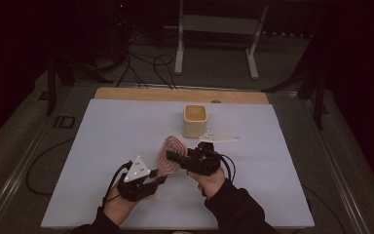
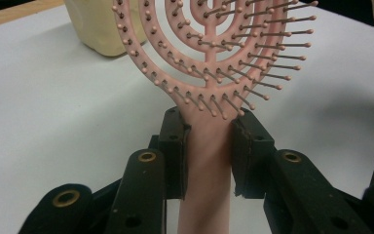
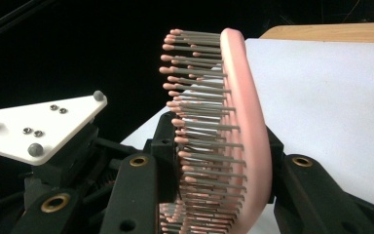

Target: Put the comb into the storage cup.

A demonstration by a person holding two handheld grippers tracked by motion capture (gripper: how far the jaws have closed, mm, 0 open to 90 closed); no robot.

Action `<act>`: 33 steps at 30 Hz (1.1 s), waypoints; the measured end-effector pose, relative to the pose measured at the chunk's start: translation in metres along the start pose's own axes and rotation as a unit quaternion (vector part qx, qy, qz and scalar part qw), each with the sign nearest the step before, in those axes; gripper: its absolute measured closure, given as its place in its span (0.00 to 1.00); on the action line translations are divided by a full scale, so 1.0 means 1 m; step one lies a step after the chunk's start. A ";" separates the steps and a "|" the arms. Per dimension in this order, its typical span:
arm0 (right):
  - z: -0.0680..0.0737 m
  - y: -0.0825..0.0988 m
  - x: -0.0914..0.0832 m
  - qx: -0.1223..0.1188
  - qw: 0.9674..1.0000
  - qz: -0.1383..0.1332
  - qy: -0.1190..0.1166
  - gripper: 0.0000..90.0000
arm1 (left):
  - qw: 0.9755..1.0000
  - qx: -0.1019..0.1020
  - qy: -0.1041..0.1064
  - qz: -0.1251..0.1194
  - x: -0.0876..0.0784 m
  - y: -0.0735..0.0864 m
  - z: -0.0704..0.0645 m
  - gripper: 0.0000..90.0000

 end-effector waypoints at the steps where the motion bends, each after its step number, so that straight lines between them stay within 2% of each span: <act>1: 0.000 0.000 0.001 -0.001 1.000 -0.001 0.000 0.72 | 1.000 -0.003 0.005 0.000 0.000 0.000 0.000 0.78; 4: 0.000 -0.002 0.001 -0.005 1.000 -0.005 0.002 0.72 | 1.000 -0.009 0.007 -0.005 0.001 0.000 0.000 0.74; 8: 0.001 -0.006 0.000 -0.011 1.000 -0.011 0.004 0.72 | 1.000 -0.016 0.014 -0.001 0.002 0.000 -0.001 0.59; 11: -0.001 -0.010 -0.002 -0.016 1.000 -0.014 0.008 0.72 | 1.000 -0.025 0.015 -0.005 0.000 -0.001 0.000 0.51; 15: -0.004 -0.012 -0.004 -0.021 1.000 -0.016 0.011 0.72 | 1.000 -0.024 0.011 -0.004 -0.004 -0.002 0.002 0.41; 20: -0.008 -0.017 -0.008 -0.025 0.999 -0.022 0.010 0.72 | 1.000 -0.019 0.008 0.001 -0.008 -0.002 0.004 0.23; 22: -0.010 -0.019 -0.010 -0.027 0.999 -0.026 0.013 0.72 | 1.000 -0.021 0.009 -0.007 -0.009 -0.002 0.005 0.20; 25: -0.014 -0.022 -0.012 -0.030 0.999 -0.028 0.018 0.72 | 1.000 -0.019 0.011 -0.005 -0.011 -0.001 0.007 0.17; 28: -0.017 -0.026 -0.015 -0.035 0.999 -0.032 0.019 0.72 | 1.000 -0.016 0.014 -0.006 -0.013 0.001 0.009 0.09; 30: -0.019 -0.027 -0.016 -0.036 0.999 -0.033 0.021 0.72 | 1.000 -0.006 0.001 0.001 -0.014 0.003 0.011 0.05; 33: -0.022 -0.029 -0.019 -0.043 0.998 -0.035 0.023 0.72 | 1.000 -0.003 0.004 0.001 -0.017 0.006 0.012 0.05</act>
Point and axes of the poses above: each handheld gripper's, and its own axes: x roughly forward along the jaws, y roughly out of its underside, z roughly to its left, the point moved 9 cm from there along x, roughly forward along the jaws, and after that the axes turned 13 degrees about y, right-handed, at the moved point
